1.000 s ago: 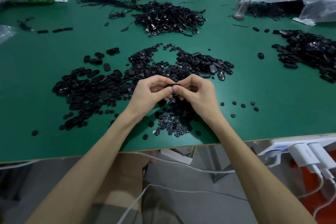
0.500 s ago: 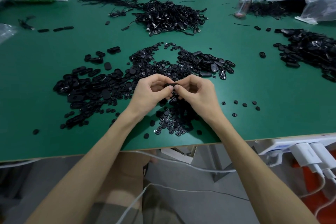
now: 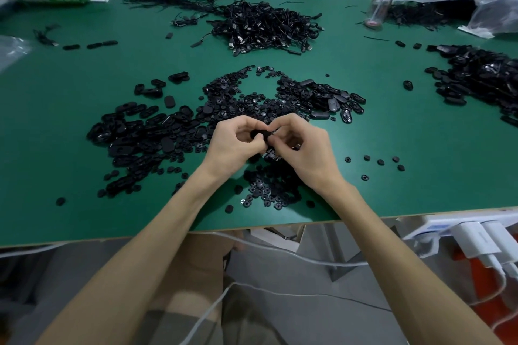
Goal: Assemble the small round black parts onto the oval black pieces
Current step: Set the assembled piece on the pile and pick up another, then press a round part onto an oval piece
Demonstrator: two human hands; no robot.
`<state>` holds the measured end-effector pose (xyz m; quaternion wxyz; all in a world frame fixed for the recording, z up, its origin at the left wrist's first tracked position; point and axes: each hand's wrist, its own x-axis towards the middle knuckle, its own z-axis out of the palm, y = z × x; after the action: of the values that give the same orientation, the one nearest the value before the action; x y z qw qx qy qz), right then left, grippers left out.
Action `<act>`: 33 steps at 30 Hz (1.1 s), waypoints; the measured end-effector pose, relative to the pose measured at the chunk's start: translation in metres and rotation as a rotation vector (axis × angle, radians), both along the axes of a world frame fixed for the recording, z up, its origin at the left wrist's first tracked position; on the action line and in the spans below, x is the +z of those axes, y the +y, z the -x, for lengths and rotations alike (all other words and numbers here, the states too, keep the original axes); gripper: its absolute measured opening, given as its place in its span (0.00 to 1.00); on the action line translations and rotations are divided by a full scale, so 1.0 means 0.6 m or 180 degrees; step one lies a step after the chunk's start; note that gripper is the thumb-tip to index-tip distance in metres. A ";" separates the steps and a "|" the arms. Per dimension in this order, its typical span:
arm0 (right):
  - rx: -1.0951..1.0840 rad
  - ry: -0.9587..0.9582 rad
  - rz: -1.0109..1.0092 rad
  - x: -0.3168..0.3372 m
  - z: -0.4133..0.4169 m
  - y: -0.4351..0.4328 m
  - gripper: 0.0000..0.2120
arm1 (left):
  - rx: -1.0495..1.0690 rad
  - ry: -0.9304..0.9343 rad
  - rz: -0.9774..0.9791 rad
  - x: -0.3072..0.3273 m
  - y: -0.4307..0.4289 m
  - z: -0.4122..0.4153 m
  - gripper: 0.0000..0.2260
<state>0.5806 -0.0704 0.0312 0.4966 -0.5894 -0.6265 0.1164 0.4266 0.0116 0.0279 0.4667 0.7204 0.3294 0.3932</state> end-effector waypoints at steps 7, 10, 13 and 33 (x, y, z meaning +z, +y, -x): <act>-0.0074 0.0145 -0.0158 0.006 -0.004 -0.004 0.07 | -0.0285 -0.0482 0.0290 0.004 0.001 0.007 0.08; -0.0072 0.0035 -0.0159 0.010 0.000 -0.004 0.08 | -0.0270 -0.0596 0.0304 0.005 0.002 0.009 0.08; -0.0022 -0.0106 -0.0177 0.014 0.005 -0.005 0.10 | -0.0183 -0.0712 0.0307 0.004 0.003 0.010 0.08; -0.1098 0.0900 0.0600 -0.003 -0.034 0.013 0.33 | 0.1730 0.2680 -0.1012 0.019 0.115 0.107 0.15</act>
<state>0.6008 -0.0625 0.0292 0.5348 -0.7092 -0.4271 0.1692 0.3626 0.0803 0.0390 0.0600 0.7666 0.5996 0.2217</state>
